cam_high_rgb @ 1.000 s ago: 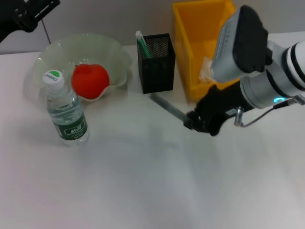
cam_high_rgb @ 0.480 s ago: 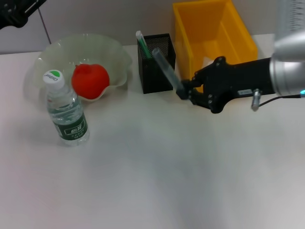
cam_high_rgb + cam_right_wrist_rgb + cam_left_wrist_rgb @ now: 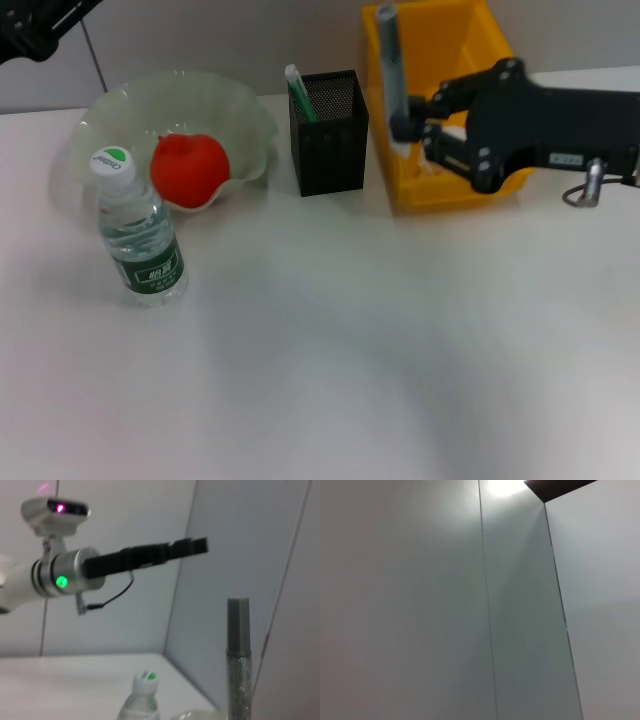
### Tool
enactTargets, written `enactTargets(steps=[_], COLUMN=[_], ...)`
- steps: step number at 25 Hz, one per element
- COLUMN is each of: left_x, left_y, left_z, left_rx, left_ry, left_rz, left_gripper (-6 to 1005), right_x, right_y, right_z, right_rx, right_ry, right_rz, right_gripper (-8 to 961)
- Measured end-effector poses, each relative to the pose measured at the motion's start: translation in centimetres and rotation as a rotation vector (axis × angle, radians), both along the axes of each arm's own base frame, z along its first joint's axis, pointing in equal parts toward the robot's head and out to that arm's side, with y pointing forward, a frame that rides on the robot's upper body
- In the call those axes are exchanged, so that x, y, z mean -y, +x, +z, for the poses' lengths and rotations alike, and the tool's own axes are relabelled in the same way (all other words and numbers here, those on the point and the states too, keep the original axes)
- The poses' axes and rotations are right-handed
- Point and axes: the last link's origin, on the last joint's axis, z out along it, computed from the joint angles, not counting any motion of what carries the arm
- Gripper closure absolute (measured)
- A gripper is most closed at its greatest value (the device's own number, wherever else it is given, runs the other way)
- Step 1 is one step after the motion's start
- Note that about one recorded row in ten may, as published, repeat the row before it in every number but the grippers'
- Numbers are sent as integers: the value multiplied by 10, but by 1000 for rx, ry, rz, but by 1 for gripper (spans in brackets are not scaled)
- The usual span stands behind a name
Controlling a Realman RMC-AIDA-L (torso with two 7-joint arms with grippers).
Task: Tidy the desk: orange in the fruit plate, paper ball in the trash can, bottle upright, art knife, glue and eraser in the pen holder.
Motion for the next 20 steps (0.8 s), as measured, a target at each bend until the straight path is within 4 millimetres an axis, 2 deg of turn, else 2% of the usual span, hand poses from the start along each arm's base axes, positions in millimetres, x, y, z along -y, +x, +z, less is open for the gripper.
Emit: enactTargets(steps=[8, 20], left_x=[6, 14], left_y=[6, 37], left_z=[-4, -30], left_rx=[-23, -104], left_ry=[-77, -280], left_rz=[-51, -208], left_gripper=[277, 277], right_x=[-12, -35], right_y=[3, -23], right_z=[7, -15], right_rx=[-152, -178], right_ry=[70, 3], right_rz=[23, 91], right_gripper=[821, 822])
